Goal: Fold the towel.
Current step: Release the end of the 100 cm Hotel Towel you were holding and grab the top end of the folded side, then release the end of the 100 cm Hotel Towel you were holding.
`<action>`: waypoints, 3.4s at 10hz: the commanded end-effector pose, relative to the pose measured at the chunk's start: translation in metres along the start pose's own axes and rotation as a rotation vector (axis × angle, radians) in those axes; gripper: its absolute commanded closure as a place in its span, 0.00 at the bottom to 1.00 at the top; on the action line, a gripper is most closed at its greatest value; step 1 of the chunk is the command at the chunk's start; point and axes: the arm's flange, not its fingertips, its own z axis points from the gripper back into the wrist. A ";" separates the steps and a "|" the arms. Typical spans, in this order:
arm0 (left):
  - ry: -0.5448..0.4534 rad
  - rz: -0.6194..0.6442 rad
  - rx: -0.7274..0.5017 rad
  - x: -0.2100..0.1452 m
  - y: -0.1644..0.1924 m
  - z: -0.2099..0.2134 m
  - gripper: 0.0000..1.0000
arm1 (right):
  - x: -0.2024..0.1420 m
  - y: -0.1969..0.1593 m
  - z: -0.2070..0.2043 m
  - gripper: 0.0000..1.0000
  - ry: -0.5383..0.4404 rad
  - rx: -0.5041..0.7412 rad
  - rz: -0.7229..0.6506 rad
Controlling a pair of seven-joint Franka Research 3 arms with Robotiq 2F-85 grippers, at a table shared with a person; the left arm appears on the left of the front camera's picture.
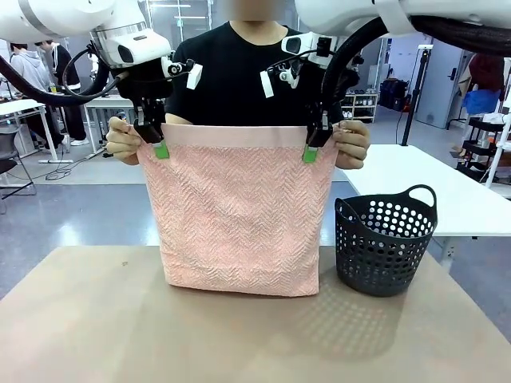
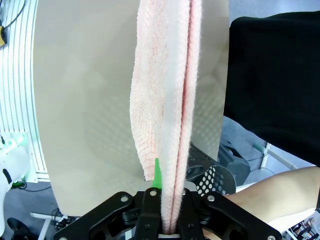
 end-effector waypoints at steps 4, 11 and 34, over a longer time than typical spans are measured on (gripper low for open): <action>0.001 -0.004 0.002 0.000 0.000 0.001 1.00 | -0.001 0.000 0.001 1.00 0.000 -0.002 0.010; 0.001 -0.004 0.002 0.000 0.000 0.001 1.00 | -0.001 0.000 0.001 1.00 0.000 -0.002 0.010; 0.001 -0.004 0.002 0.000 0.000 0.001 1.00 | -0.001 0.000 0.001 1.00 0.000 -0.002 0.010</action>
